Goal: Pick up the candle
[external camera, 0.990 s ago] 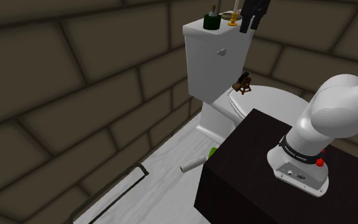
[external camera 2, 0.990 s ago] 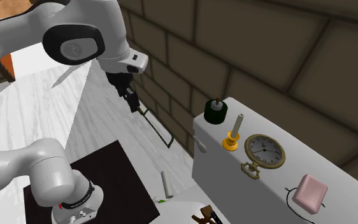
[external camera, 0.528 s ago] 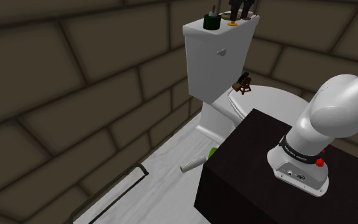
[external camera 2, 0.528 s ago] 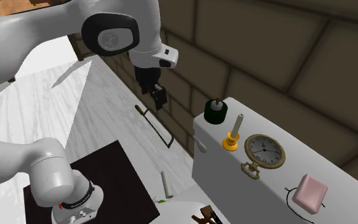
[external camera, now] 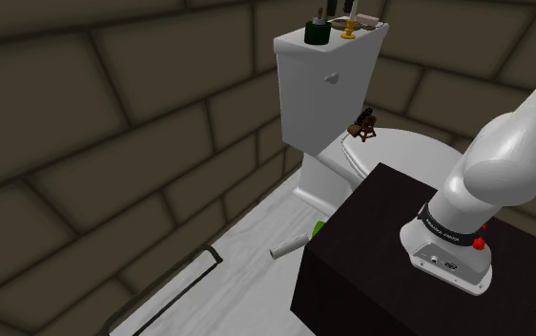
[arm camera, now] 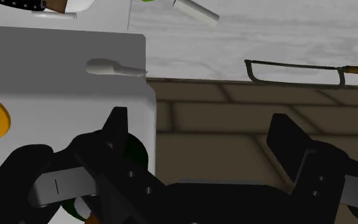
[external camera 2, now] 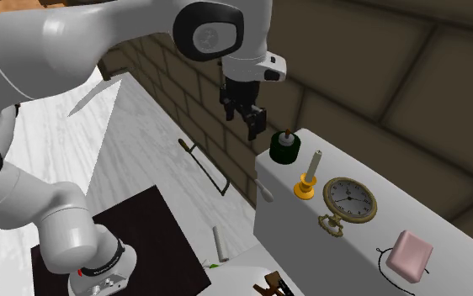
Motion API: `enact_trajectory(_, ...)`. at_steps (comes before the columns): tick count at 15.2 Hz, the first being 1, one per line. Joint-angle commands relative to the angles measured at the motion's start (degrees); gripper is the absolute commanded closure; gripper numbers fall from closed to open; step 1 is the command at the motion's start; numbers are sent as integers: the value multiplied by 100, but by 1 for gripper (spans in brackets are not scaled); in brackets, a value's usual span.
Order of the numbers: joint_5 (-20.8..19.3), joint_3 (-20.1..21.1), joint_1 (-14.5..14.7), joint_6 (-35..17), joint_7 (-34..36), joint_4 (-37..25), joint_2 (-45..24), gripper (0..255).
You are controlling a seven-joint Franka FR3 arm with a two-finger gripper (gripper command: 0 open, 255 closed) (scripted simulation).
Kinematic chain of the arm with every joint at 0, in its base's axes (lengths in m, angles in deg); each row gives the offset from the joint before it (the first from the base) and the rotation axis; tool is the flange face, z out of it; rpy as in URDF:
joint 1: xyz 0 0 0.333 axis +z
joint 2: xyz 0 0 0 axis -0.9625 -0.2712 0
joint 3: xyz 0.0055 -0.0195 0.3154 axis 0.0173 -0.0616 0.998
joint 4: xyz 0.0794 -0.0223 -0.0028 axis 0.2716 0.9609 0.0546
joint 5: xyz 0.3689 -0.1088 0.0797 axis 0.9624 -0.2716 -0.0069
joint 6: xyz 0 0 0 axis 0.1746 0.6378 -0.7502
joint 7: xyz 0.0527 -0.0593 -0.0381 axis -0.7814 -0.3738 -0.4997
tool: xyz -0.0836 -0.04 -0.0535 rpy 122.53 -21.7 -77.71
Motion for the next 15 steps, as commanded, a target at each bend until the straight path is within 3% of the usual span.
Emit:
enact_trajectory(1, 24, -106, -46, 25, -166, -439, -426, 0)
enact_trajectory(9, 381, -414, -422, 752, -755, -3111, -2450, 0)
enact_trajectory(15, 301, -390, -355, 163, -723, -2274, -2192, 0)
